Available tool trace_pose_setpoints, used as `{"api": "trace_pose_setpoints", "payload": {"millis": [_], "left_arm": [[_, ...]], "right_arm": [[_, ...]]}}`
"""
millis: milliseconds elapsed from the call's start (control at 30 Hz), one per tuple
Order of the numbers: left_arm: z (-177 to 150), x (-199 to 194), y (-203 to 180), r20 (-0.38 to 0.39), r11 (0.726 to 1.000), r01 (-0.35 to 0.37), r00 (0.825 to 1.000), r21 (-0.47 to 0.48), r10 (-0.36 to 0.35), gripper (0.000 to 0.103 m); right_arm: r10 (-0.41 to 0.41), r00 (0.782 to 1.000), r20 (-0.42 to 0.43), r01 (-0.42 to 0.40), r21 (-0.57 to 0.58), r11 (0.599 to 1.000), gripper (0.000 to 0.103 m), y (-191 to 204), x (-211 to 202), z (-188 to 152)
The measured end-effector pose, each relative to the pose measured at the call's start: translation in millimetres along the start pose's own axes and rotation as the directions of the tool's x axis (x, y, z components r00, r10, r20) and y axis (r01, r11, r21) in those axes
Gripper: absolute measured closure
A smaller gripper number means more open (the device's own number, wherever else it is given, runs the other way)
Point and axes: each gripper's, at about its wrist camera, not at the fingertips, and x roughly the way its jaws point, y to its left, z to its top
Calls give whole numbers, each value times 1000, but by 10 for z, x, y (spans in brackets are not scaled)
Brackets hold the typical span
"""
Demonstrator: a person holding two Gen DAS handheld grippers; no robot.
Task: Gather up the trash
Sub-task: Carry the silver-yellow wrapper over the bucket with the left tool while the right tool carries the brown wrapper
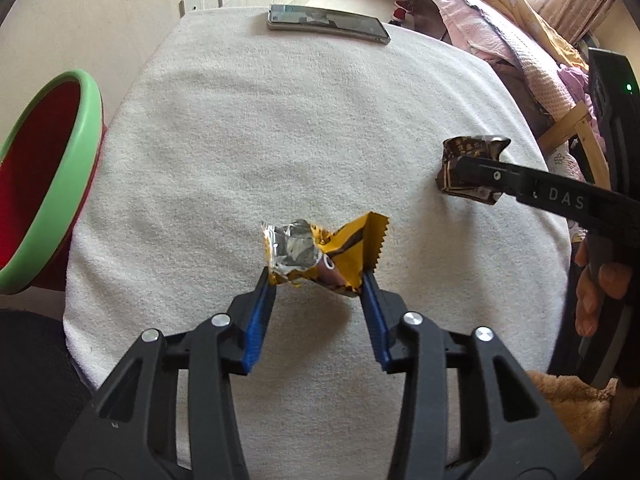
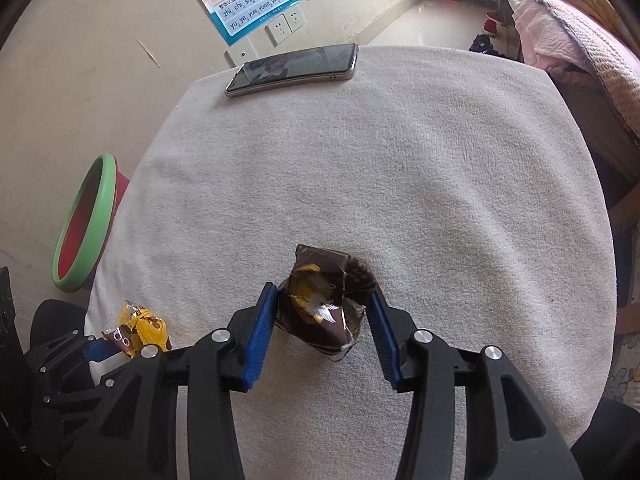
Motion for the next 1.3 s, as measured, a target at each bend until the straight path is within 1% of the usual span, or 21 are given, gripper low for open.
{"api": "trace_pose_setpoints", "payload": {"millis": [167,367,533,833,1300], "left_arm": [[91,-235,135,77,999,-22,997,-47,26,63],[164,-469,382,139,991,-50,988,-124,67,63],[189,-604,619,164,980,-68,981,-187,100,63],[215,-842,970,213,957,-97,964,-275,159,63],[222,-1018,1187,248,939,-117,947,-323,203,63]], "right_arm": [[37,999,27,-36,-61,997,59,296,-91,13],[89,995,39,-83,-145,986,59,701,-172,34],[114,992,44,-104,-194,975,59,969,-216,54],[140,988,59,-120,-252,960,59,1269,-297,85],[165,983,74,-135,-308,942,59,1546,-364,140]]}}
